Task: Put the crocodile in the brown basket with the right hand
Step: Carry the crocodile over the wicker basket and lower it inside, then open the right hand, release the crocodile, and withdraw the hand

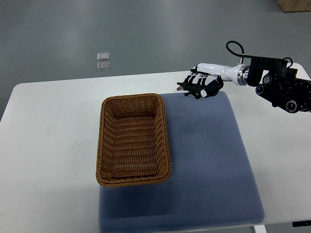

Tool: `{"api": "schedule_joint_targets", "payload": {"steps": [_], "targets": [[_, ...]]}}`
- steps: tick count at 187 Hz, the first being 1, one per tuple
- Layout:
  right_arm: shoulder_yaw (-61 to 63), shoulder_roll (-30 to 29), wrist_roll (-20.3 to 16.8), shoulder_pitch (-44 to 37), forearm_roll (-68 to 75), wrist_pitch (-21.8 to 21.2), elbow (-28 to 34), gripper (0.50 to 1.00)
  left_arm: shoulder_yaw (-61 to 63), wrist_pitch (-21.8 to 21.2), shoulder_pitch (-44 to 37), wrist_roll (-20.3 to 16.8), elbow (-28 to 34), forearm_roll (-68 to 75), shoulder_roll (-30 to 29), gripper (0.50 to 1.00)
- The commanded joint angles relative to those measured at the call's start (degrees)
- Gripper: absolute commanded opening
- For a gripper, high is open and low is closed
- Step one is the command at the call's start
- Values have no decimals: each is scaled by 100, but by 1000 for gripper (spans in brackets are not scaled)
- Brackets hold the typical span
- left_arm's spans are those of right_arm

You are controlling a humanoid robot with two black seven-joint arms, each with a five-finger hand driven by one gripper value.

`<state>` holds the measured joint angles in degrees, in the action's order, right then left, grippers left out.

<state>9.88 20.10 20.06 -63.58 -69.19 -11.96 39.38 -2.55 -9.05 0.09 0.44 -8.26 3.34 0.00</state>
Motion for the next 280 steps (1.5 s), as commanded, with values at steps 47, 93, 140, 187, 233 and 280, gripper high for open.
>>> {"api": "schedule_joint_targets", "payload": {"steps": [47, 93, 140, 187, 233, 280], "targets": [[-4, -77, 437, -261, -16, 71, 1002, 500, 0, 0, 0, -8, 0, 0, 0, 1000], [-135, -700, 437, -436, -288, 405, 1186, 500, 0, 0, 0, 0, 0, 0, 0, 1000], [-601, -1351, 411, -436, -1035, 835, 1160, 500, 0, 0, 0, 0, 8, 0, 0, 1000], [-1322, -1685, 393, -384, -1053, 1345, 984, 500, 0, 0, 0, 0, 0, 0, 0, 1000], [-1313, -1790, 367, -331, -1044, 1380, 940, 576, 0, 0, 0, 0, 0, 0, 0, 1000], [-1217, -1676, 376, -331, -912, 1319, 940, 915, 0, 0, 0, 0, 0, 0, 0, 1000]]}}
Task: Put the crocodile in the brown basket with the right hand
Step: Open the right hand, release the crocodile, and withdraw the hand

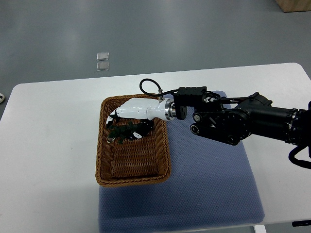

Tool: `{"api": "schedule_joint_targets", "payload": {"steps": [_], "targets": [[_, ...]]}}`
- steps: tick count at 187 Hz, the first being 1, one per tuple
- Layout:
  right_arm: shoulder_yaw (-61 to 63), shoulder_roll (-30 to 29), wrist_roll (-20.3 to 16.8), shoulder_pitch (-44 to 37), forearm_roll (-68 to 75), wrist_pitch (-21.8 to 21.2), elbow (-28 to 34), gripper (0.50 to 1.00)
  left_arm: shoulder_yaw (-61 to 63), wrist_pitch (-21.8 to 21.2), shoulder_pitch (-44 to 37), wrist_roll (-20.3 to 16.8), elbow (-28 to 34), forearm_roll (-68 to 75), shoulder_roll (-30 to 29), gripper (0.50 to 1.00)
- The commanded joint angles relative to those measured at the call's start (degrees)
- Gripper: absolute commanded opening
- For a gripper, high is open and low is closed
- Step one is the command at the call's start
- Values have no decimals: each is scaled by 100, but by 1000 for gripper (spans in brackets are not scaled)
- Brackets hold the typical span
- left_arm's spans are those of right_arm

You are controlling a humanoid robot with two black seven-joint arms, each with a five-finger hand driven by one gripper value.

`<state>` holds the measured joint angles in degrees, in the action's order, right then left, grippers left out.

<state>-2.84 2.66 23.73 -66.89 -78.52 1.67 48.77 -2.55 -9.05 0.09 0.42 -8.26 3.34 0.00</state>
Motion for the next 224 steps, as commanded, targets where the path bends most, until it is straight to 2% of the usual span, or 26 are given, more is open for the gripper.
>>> {"api": "schedule_joint_targets", "payload": {"steps": [1, 36, 67, 81, 110, 139, 181, 224], "targets": [[55, 68, 9, 0, 20, -43, 1, 915, 0, 0, 0, 2, 0, 0, 0, 1000], [310, 446, 44, 0, 495, -175, 18, 913, 0, 0, 0, 2, 0, 0, 0, 1000], [1180, 894, 0, 70, 1953, -1150, 1, 913, 0, 0, 0, -7, 0, 0, 0, 1000], [1479, 1035, -44, 220, 2490, -1397, -8, 913, 0, 0, 0, 2, 0, 0, 0, 1000], [2068, 1334, -413, 545, 3721, -1872, -201, 913, 0, 0, 0, 2, 0, 0, 0, 1000], [2569, 1387, -773, 940, 5030, -2346, -720, 913, 0, 0, 0, 2, 0, 0, 0, 1000], [2692, 1387, -1195, 1274, 6252, -2443, -1212, 913, 0, 0, 0, -7, 0, 0, 0, 1000], [2692, 1422, -2030, 1389, 7649, -2698, -1529, 913, 0, 0, 0, 2, 0, 0, 0, 1000]]}}
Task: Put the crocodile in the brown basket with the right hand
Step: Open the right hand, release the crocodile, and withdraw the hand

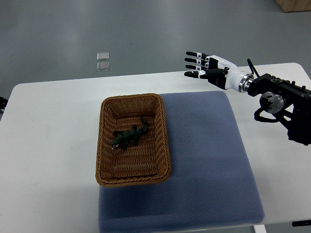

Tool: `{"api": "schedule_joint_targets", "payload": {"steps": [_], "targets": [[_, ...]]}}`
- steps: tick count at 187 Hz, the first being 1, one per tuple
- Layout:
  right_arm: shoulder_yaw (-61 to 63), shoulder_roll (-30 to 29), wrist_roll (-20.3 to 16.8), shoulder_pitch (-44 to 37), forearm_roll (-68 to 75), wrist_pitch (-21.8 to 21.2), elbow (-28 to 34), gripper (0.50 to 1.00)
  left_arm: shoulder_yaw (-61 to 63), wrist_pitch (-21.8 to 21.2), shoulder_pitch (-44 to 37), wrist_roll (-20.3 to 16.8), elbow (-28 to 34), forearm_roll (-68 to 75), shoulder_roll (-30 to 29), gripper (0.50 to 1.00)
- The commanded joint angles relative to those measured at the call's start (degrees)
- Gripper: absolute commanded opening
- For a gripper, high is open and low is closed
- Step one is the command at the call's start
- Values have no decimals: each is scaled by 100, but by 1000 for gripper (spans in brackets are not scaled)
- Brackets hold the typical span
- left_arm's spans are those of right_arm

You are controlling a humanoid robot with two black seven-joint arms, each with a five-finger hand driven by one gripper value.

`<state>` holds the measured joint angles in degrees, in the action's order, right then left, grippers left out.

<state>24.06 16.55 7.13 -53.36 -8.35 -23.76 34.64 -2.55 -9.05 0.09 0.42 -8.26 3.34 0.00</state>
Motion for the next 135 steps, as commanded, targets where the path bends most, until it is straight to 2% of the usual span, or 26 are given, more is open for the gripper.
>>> {"api": "schedule_joint_targets", "payload": {"steps": [1, 17, 135], "targets": [[2, 41, -405, 45, 711, -173, -124, 913, 0, 0, 0, -7, 0, 0, 0, 1000], [-7, 49, -590, 71, 1300, -270, -177, 915, 0, 0, 0, 2, 0, 0, 0, 1000], [2, 85, -520, 150, 1564, -226, -327, 926, 0, 0, 0, 2, 0, 0, 0, 1000]]}}
